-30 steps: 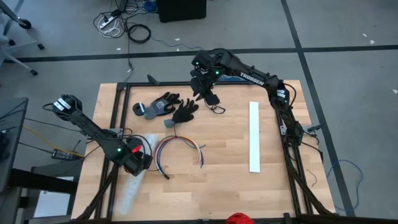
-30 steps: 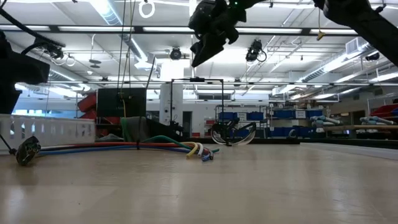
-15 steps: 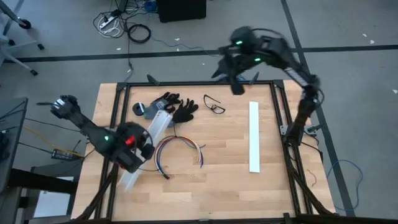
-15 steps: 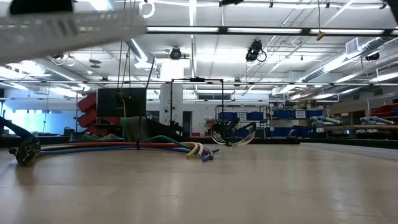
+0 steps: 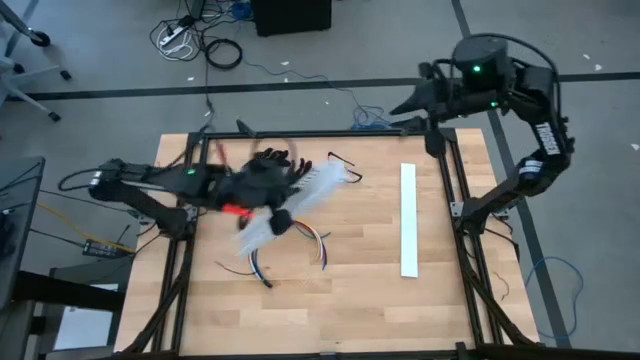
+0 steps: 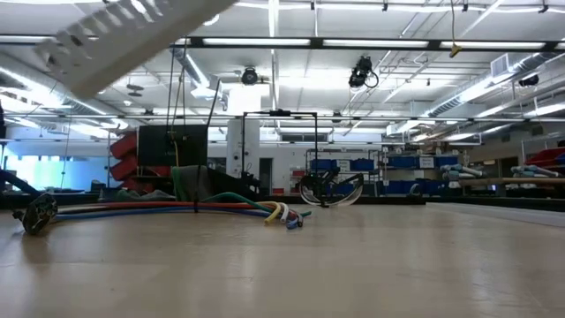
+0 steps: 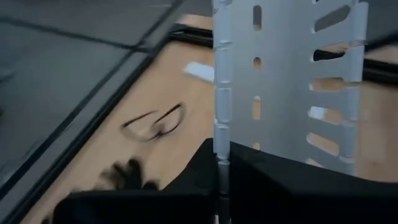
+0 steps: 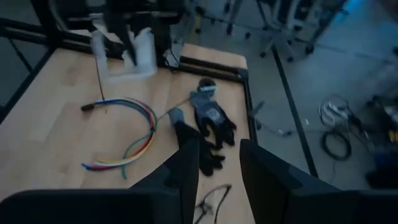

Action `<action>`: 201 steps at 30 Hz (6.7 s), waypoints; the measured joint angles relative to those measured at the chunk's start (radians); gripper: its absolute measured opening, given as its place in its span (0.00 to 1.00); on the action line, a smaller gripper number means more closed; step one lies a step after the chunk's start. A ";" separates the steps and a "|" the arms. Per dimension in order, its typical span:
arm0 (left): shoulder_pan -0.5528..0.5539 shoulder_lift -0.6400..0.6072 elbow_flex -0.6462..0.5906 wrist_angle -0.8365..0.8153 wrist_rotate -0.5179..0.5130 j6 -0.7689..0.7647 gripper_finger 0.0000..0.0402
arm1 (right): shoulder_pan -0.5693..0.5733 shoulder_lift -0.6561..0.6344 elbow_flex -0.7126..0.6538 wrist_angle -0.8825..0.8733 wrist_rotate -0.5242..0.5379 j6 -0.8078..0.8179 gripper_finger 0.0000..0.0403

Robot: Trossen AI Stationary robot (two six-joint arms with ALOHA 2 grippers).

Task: Ziptie cables
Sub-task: Move the white cable duct to the center of the table, then put the ziptied cables in a white cable duct

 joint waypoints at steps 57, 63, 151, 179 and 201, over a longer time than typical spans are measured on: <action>0.000 0.852 0.233 -0.092 0.332 0.123 0.00 | 0.028 0.209 -0.002 -0.151 0.034 -0.039 0.27; 0.023 0.852 0.233 -0.107 0.331 0.178 0.00 | 0.028 0.209 -0.002 -0.149 0.036 -0.040 0.27; 0.063 -0.057 -0.934 0.076 0.315 -0.975 0.47 | 0.042 0.211 -0.461 0.037 -0.071 -0.111 0.28; -0.007 0.117 -0.085 -0.622 -0.029 -0.253 0.00 | 0.169 -0.072 -1.065 0.552 -0.056 0.271 0.27; 0.002 0.129 0.493 -0.684 -0.077 -0.238 0.00 | 0.292 0.200 -1.520 2.210 0.079 0.370 0.74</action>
